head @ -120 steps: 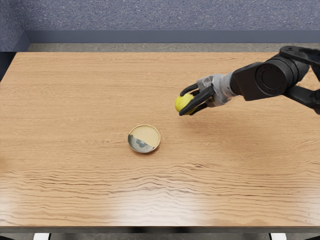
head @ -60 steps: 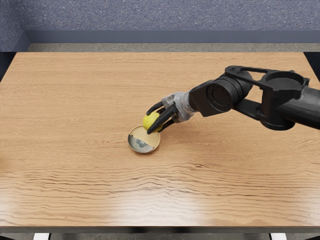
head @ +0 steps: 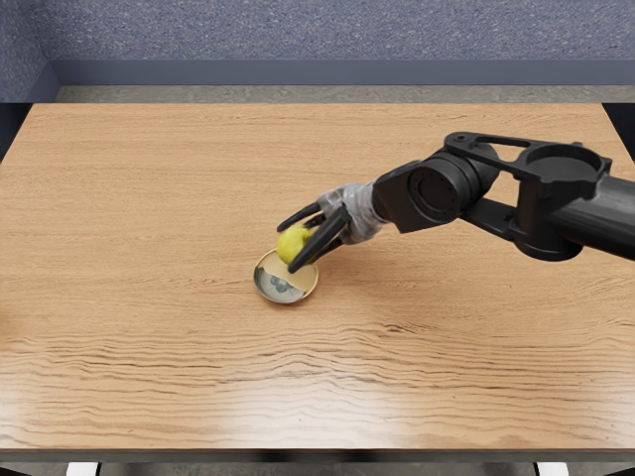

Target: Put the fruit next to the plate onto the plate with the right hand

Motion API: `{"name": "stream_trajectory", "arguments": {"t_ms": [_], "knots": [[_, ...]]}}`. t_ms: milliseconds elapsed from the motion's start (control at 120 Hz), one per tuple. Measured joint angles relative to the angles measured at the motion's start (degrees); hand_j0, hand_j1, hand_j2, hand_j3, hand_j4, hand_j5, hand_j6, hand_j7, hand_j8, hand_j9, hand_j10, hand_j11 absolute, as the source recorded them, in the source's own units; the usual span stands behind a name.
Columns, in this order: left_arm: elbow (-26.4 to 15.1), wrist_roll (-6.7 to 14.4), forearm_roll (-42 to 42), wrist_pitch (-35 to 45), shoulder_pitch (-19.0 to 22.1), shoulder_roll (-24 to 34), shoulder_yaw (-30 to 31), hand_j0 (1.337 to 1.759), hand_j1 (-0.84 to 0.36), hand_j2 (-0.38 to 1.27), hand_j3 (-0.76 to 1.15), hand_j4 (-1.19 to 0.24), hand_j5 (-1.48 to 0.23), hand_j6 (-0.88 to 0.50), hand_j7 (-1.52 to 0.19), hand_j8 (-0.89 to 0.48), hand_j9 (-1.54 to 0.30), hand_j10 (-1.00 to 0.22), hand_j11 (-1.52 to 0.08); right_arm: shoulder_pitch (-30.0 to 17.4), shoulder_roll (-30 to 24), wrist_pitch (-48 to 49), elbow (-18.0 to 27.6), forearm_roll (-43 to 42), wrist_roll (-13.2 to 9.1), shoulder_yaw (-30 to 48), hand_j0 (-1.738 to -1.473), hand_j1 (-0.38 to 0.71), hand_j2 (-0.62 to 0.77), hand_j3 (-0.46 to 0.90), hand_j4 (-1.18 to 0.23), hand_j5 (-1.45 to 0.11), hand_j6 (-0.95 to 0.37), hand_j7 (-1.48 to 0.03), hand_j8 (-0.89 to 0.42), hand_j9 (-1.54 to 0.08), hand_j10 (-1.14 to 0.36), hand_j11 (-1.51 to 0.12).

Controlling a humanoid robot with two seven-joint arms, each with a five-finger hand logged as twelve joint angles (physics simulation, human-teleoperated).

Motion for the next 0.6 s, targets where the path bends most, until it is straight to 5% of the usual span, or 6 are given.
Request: {"name": "stream_trajectory", "arguments": {"t_ms": [150,358,467,600], "knots": [[0.00,0.00,0.00,0.00,0.00,0.00,0.01,1.658,0.35,0.00,0.00,0.00,0.00,0.00,0.00,0.00,0.00,0.00,0.00,-0.27,-0.28,-0.04,0.29,-0.18,-0.02,0.41,-1.655,-0.14,0.06,0.00,-0.26,-0.34,-0.10,-0.32,-0.08,-0.35,-0.29,-0.56],[0.00,0.00,-0.01,0.01,0.00,0.00,0.01,1.658,0.35,0.00,0.00,0.00,0.00,0.00,0.00,0.00,0.00,0.00,0.00,-0.34,-2.61,0.36,1.68,-0.22,-0.02,1.30,-1.657,-0.26,0.02,0.00,-0.11,-0.14,-0.05,-0.13,-0.04,-0.15,-0.23,-0.40],[0.00,0.00,-0.01,0.00,0.00,0.00,0.01,1.658,0.35,0.00,0.00,0.00,0.00,0.00,0.00,0.00,0.00,0.00,0.00,-2.49,-12.65,5.67,6.28,-0.23,-0.03,6.07,-1.657,-0.28,0.01,0.00,-0.07,-0.10,-0.04,-0.09,-0.03,-0.10,-0.14,-0.25],[0.00,0.00,0.00,0.01,-0.09,0.00,0.01,1.658,0.35,0.00,0.00,0.00,0.00,0.00,0.00,0.00,0.00,0.00,0.00,-8.98,-29.52,26.54,9.85,-0.22,-0.03,16.07,-1.658,-0.30,0.00,0.00,-0.05,-0.06,-0.03,-0.06,-0.03,-0.06,-0.09,-0.14]]}}
